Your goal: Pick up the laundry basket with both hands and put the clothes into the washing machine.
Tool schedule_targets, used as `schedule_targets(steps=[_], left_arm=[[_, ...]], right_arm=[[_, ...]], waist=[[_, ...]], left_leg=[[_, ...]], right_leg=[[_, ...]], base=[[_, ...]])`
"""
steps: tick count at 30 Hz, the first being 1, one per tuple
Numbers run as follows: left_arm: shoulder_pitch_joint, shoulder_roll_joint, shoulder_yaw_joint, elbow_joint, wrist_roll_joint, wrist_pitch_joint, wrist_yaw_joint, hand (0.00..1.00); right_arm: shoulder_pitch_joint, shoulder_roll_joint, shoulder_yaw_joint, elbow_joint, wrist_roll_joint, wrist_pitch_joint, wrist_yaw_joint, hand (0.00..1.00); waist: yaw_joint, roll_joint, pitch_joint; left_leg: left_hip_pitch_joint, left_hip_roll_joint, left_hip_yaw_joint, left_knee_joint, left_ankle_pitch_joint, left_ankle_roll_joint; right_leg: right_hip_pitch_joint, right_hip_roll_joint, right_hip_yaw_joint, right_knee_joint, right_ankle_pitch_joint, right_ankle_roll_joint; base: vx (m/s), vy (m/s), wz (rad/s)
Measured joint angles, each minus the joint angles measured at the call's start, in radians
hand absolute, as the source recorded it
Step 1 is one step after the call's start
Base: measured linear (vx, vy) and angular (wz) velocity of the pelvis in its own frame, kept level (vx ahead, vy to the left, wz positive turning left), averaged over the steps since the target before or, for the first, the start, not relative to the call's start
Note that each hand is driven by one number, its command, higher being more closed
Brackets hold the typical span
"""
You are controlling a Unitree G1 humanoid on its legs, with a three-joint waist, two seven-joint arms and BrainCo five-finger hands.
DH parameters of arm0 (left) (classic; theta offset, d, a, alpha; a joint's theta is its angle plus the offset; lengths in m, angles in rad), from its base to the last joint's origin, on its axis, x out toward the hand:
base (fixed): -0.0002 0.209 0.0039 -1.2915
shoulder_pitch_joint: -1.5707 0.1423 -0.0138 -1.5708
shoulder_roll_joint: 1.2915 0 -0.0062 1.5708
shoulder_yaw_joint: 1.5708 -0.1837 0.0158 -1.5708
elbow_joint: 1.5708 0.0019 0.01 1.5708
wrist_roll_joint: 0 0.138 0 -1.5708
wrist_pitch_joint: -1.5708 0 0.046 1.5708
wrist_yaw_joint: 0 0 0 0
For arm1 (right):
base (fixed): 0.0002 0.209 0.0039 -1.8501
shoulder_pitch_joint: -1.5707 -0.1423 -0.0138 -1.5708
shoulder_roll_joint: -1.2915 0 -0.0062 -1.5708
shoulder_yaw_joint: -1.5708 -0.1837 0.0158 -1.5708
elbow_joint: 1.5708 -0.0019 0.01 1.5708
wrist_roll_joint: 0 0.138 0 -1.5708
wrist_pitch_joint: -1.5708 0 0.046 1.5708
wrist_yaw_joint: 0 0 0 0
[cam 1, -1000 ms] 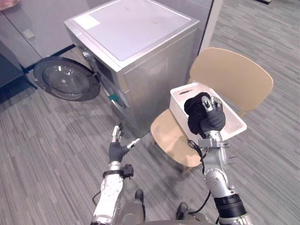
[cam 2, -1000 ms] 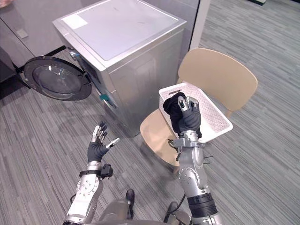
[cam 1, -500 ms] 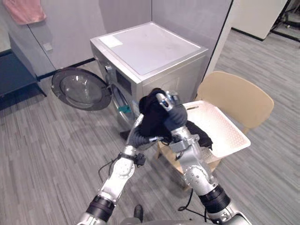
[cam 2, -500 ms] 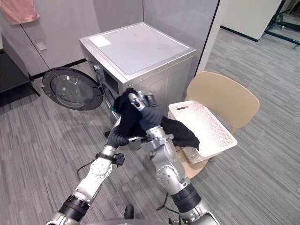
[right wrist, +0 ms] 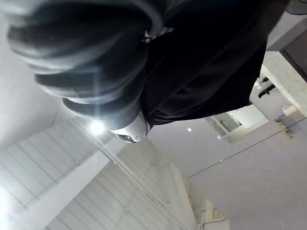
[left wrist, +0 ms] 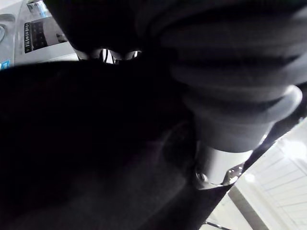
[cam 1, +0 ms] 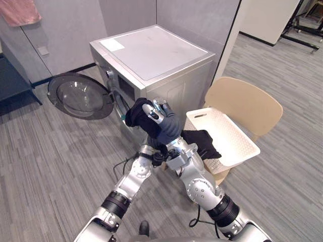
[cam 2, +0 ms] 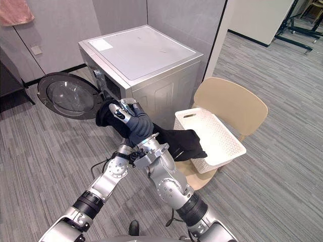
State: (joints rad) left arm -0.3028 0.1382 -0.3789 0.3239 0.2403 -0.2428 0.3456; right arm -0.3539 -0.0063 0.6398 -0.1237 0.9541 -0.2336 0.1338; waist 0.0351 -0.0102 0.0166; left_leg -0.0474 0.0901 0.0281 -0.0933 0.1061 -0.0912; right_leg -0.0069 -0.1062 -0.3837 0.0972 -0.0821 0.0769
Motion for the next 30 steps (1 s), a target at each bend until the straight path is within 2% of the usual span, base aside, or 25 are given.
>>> schedule_targets(steps=[1, 2, 7, 10, 13, 15, 17, 19, 21, 23, 28, 30], left_arm=[[0.0, -0.004, 0.0, 0.0, -0.008, 0.0, 0.006, 1.0], [0.0, -0.01, 0.002, 0.0, -0.022, 0.0, 0.006, 1.0], [0.005, -0.038, 0.069, -0.019, -0.126, 0.0, 0.008, 1.0], [0.041, -0.041, 0.128, -0.102, -0.188, -0.004, 0.008, 1.0], [0.133, -0.061, 0.206, -0.203, -0.244, -0.021, 0.012, 1.0], [0.191, -0.059, 0.246, -0.249, -0.27, -0.036, 0.011, 1.0], [0.27, -0.057, 0.307, -0.293, -0.276, -0.047, 0.01, 1.0], [0.356, -0.055, 0.382, -0.317, -0.293, -0.052, 0.004, 1.0], [0.398, -0.052, 0.415, -0.317, -0.314, -0.053, 0.001, 1.0], [0.469, -0.05, 0.463, -0.317, -0.32, -0.053, -0.034, 1.0], [0.565, -0.042, 0.528, -0.243, -0.316, -0.053, -0.097, 1.0], [0.566, -0.027, 0.546, -0.095, -0.309, -0.047, -0.127, 1.0]], right_arm=[[0.001, 0.0, 0.002, 0.0, 0.0, 0.0, 0.0, 1.0], [0.005, 0.0, 0.004, 0.0, 0.0, -0.001, 0.0, 0.0], [0.053, 0.0, -0.005, 0.009, -0.002, -0.001, 0.007, 0.0], [0.104, -0.028, -0.072, 0.023, -0.053, 0.004, 0.014, 0.0], [0.167, -0.075, -0.2, 0.013, -0.218, 0.004, -0.008, 0.0], [0.208, -0.106, -0.283, -0.022, -0.369, 0.003, -0.044, 0.0], [0.255, -0.143, -0.371, -0.08, -0.551, -0.003, -0.086, 0.0], [0.3, -0.177, -0.465, -0.106, -0.773, -0.033, -0.147, 0.0], [0.329, -0.209, -0.502, -0.105, -0.856, -0.034, -0.168, 0.0], [0.393, -0.261, -0.538, -0.088, -0.999, -0.033, -0.188, 0.0], [0.522, -0.325, -0.544, 0.108, -1.118, -0.022, -0.151, 0.0], [0.541, -0.337, -0.53, 0.278, -1.165, -0.01, -0.125, 0.0]], waist=[[-0.001, 0.0, 0.0], [-0.002, 0.0, 0.0], [-0.019, -0.004, -0.003], [-0.022, -0.004, -0.003], [-0.021, -0.004, -0.004], [-0.021, -0.003, -0.004], [-0.021, -0.003, -0.004], [-0.021, -0.001, -0.005], [-0.02, 0.0, -0.005], [-0.018, 0.003, -0.007], [-0.008, 0.02, -0.015], [0.007, 0.034, -0.013]], left_leg=[[0.0, -0.001, 0.0, 0.0, 0.0, 0.0], [0.0, -0.002, 0.0, 0.0, 0.0, 0.0], [0.0, -0.002, 0.0, 0.0, 0.0, 0.0], [0.003, -0.001, 0.002, 0.0, 0.001, 0.0], [0.016, -0.001, 0.003, 0.0, 0.001, 0.0], [0.016, 0.002, 0.003, 0.0, 0.001, 0.0], [0.017, 0.006, 0.003, 0.0, 0.001, 0.0], [0.018, 0.011, 0.004, -0.001, 0.001, 0.0], [0.018, 0.013, 0.004, -0.001, 0.0, 0.0], [0.017, 0.014, 0.002, -0.001, 0.0, -0.001], [-0.001, 0.013, -0.004, -0.002, -0.002, -0.001], [-0.026, 0.013, -0.028, -0.003, -0.001, -0.001]], right_leg=[[0.0, 0.0, 0.0, -0.001, 0.0, 0.0], [0.001, -0.001, 0.0, -0.002, 0.0, 0.0], [0.005, 0.002, 0.0, -0.013, 0.003, -0.003], [0.008, 0.003, 0.003, -0.016, 0.004, -0.005], [0.027, 0.007, 0.005, -0.034, 0.011, -0.007], [0.029, 0.011, 0.005, -0.038, 0.012, -0.009], [0.037, 0.018, 0.006, -0.056, 0.019, -0.012], [0.041, 0.025, 0.009, -0.066, 0.022, -0.014], [0.041, 0.027, 0.009, -0.066, 0.022, -0.014], [0.04, 0.029, 0.008, -0.066, 0.022, -0.014], [0.032, 0.029, -0.002, -0.063, 0.019, -0.009], [0.015, 0.03, -0.019, -0.061, 0.015, -0.014]], base=[[0.0, 0.0, 0.0], [0.0, 0.0, 0.0], [0.0, 0.0, 0.0], [0.0, 0.0, 0.0], [0.0, 0.0, 0.0], [0.0, 0.0, 0.0], [-0.01, -0.005, -0.02], [-0.02, -0.011, -0.04], [0.0, 0.0, 0.0], [0.0, 0.0, 0.0], [-0.01, 0.007, 0.08], [-0.01, -0.003, 0.16]])
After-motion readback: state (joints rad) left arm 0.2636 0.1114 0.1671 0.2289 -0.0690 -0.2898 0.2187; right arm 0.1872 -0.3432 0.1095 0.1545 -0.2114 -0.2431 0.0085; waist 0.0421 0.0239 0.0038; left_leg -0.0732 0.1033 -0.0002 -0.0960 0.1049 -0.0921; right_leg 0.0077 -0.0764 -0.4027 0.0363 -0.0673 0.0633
